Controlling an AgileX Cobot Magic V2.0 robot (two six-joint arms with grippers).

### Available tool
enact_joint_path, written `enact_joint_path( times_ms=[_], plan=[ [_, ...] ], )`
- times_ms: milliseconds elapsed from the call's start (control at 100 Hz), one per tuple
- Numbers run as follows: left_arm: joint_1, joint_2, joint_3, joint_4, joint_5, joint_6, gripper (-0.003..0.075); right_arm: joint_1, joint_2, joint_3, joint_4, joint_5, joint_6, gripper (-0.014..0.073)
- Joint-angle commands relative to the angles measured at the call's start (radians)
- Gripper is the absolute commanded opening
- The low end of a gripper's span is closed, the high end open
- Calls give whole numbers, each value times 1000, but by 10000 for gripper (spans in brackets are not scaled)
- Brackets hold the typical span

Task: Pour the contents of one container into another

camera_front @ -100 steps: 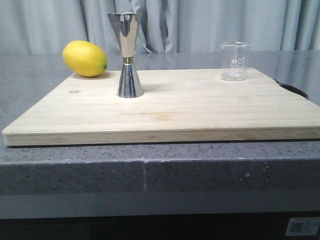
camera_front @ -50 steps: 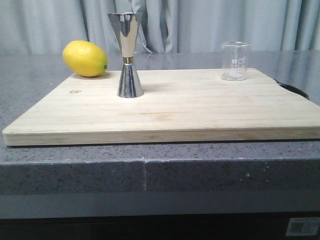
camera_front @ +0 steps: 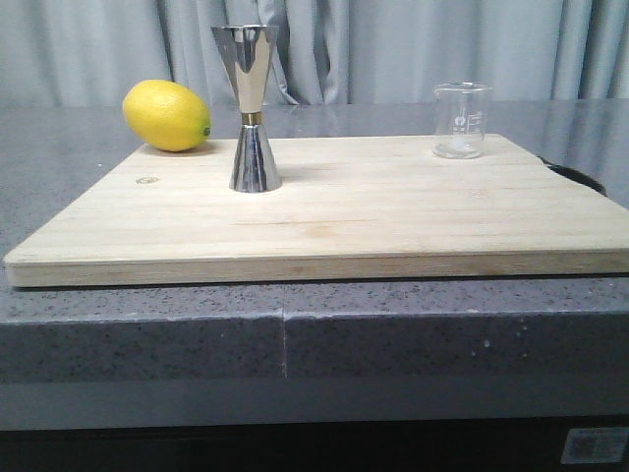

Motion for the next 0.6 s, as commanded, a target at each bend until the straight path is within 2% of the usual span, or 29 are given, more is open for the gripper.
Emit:
enact_joint_path(
  times_ms=[0,160,590],
  plan=[
    [-8,-21,28,-3,-68,-1,-19,-7,-19,4,5,-115,-13,-69],
    [-8,-21,28,-3,-68,-1,-19,-7,-20,69,6,-199,-13,-69],
    [-8,-21,28,-3,-68,-1,-19,-41,-20,68,32,-169,-13,-69]
  ],
)
